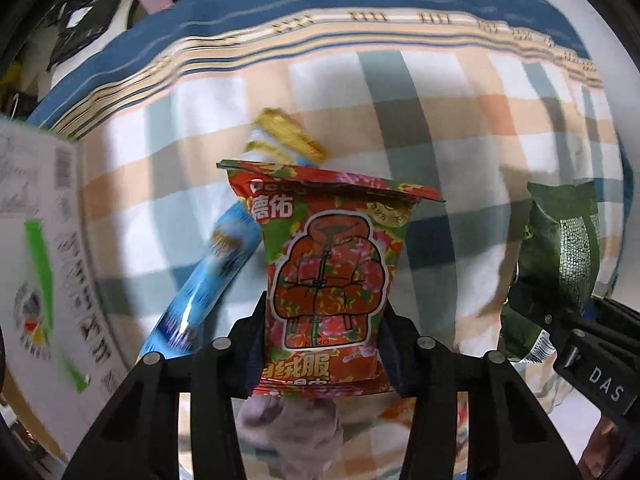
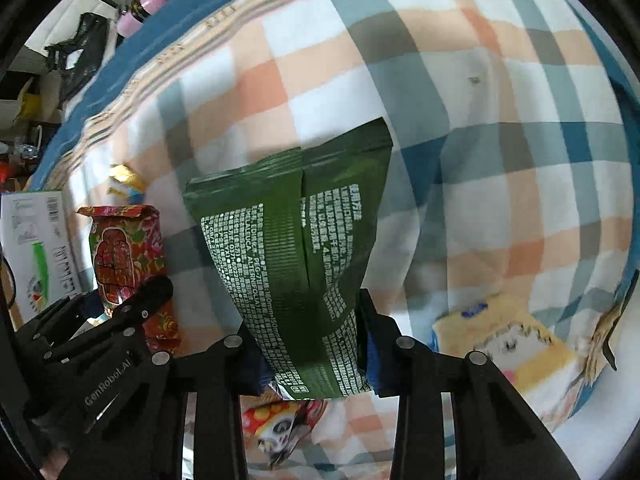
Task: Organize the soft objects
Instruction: 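Carry both bags over the box and open both tools to drop them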
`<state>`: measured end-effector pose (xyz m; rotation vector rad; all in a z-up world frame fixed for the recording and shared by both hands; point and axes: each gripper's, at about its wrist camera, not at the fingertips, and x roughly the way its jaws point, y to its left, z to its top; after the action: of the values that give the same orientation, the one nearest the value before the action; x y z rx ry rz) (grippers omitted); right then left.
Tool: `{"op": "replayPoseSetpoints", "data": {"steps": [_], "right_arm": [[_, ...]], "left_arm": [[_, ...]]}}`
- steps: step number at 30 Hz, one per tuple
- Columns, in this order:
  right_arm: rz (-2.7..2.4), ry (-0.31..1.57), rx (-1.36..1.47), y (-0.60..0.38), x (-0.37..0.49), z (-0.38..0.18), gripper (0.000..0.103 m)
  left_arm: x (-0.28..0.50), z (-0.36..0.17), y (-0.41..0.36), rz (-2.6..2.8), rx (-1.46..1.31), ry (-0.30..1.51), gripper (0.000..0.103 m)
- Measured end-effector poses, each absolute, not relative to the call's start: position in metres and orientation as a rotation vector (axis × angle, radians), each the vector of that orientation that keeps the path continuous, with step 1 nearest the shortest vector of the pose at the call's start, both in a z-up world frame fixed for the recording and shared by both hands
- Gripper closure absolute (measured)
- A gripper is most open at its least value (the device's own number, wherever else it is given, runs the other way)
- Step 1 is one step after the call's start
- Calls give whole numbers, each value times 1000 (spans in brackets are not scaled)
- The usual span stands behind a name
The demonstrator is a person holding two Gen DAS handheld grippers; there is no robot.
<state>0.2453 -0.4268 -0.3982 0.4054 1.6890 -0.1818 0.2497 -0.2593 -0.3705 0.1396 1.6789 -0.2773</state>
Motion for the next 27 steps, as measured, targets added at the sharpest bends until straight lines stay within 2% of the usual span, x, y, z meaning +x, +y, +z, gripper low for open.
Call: {"op": "replayPoseSetpoints", "data": {"steps": [7,16,20,27], "right_arm": [[-85,1611,400,-389,230,-344,66],[178,1490,340,-259,229,-253,66],[271,1470,291,-196,221,-218,66],[257,1504,187,-86,262,-217,66]], "left_arm": [[214,-296,-194,-291,7,1595,59],[213,-194,-67,-243,-65,1452,59],[227,-176,-15,-176,-40,1417,59],[277,-217,54,-117,7,1444,59]]}}
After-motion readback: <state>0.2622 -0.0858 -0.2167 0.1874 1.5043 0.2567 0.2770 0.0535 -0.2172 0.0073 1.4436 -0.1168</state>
